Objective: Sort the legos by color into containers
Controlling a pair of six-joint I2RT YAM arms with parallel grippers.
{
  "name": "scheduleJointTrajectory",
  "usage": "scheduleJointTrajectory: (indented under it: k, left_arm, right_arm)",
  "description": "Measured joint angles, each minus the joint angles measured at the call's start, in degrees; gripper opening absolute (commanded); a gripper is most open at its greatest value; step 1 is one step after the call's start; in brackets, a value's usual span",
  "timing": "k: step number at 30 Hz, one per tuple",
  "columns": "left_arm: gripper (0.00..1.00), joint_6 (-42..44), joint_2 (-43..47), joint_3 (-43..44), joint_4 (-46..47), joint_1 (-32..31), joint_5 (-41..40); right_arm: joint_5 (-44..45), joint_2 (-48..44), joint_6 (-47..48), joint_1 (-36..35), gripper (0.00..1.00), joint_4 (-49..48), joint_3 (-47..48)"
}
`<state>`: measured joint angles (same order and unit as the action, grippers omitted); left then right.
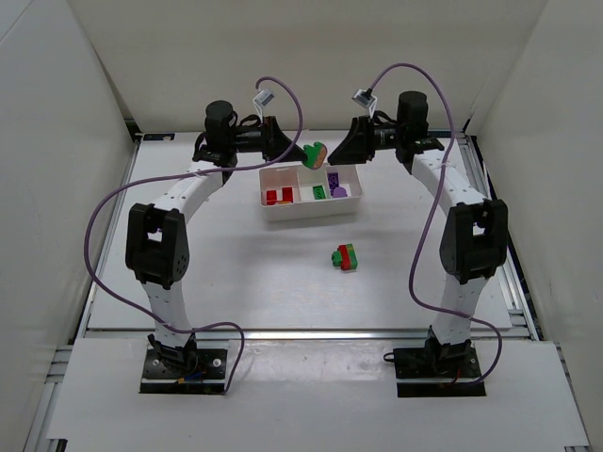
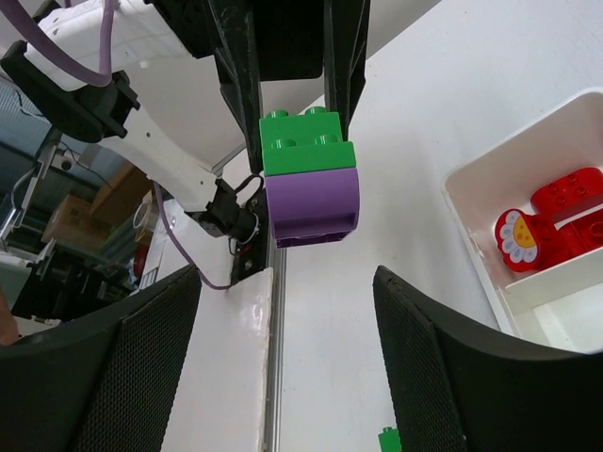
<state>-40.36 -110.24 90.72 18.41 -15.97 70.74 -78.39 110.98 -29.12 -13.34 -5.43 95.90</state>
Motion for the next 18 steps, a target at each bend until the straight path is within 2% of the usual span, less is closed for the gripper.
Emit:
scheduleJointTrajectory:
  k: [18]
  left_arm:
    - [0.1, -0.02, 0.0, 0.0, -0.37, -0.39, 0.46]
  right_arm:
    - [1.18, 3.15, -1.95, -1.57, 0.78, -2.01, 2.4]
